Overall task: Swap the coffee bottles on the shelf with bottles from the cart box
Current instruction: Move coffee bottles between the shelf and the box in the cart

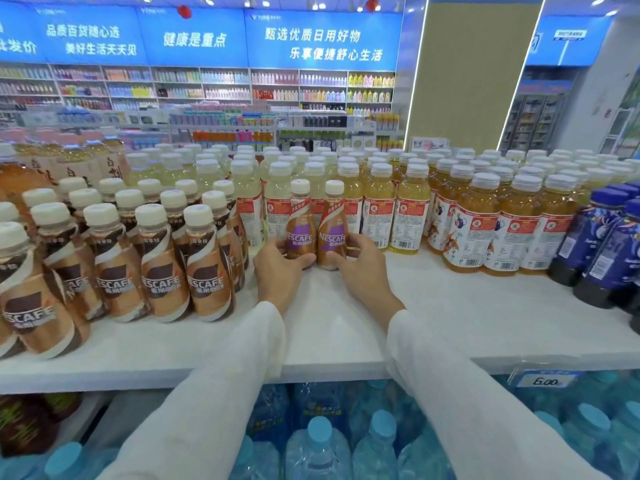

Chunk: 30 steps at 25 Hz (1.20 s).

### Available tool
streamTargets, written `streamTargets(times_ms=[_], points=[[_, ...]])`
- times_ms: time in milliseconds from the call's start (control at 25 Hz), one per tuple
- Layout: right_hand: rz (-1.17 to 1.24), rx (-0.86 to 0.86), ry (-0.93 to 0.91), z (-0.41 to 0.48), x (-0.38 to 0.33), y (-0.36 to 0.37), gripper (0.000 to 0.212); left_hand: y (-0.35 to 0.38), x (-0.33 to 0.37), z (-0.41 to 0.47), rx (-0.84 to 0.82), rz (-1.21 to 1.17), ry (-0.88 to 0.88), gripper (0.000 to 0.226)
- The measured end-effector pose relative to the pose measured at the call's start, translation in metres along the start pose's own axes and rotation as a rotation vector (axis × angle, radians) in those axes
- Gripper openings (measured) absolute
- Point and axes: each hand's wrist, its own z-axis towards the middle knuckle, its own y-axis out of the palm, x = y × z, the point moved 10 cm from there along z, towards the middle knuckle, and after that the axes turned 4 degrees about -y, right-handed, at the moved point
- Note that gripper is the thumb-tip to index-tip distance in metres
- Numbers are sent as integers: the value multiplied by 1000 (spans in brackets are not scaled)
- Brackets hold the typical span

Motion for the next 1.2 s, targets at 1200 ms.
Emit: streamTargets(times_ms=[1200], points=[[-242,-236,-157,-200,-45,-76,44,-114,-6,-216,131,288,171,35]])
